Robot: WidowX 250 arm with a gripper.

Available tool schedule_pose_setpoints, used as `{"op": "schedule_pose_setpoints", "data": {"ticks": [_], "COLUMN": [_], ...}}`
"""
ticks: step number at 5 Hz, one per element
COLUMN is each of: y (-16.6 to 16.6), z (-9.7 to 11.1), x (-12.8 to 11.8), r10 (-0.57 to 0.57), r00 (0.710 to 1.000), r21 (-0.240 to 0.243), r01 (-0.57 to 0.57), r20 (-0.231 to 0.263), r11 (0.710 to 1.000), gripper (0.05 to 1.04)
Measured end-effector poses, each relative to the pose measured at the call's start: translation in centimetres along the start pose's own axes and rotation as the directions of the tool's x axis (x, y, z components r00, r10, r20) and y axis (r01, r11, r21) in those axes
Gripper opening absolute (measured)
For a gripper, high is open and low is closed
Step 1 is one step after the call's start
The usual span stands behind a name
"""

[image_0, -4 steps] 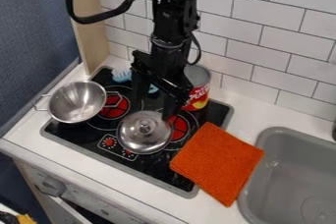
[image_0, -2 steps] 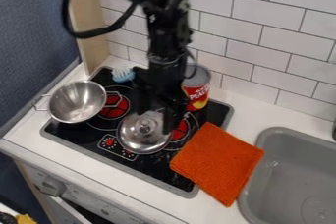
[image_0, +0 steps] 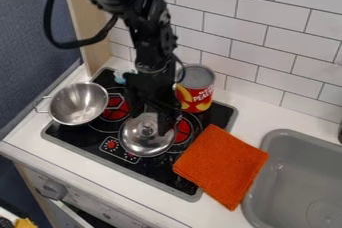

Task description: Cover the pot with the silver lid

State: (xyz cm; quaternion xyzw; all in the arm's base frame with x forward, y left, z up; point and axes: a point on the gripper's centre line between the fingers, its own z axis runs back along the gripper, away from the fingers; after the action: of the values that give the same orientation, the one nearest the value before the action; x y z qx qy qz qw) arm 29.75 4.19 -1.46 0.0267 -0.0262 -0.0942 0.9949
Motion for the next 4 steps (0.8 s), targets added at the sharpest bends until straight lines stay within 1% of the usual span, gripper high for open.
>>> {"op": "schedule_pose_setpoints", "data": {"ticks": [1,2,3,4], "y": [0.0,0.0,0.0,0.3], "z": [-2.0,-2.9,-3.6,-3.5], "x": [0.0,0.2,0.7,1.0], "r10": [-0.017,-0.014,0.002,0.016], "r00": [1.0,0.999,0.999,1.0], "r21": [0.027,0.075,0.072,0.089], "r01": [0.017,0.016,0.0,-0.013], "r20": [-0.015,-0.031,-0.035,-0.026], "r11": [0.999,0.997,0.997,0.996], "gripper": [1.0,1.0,0.964,0.712]}}
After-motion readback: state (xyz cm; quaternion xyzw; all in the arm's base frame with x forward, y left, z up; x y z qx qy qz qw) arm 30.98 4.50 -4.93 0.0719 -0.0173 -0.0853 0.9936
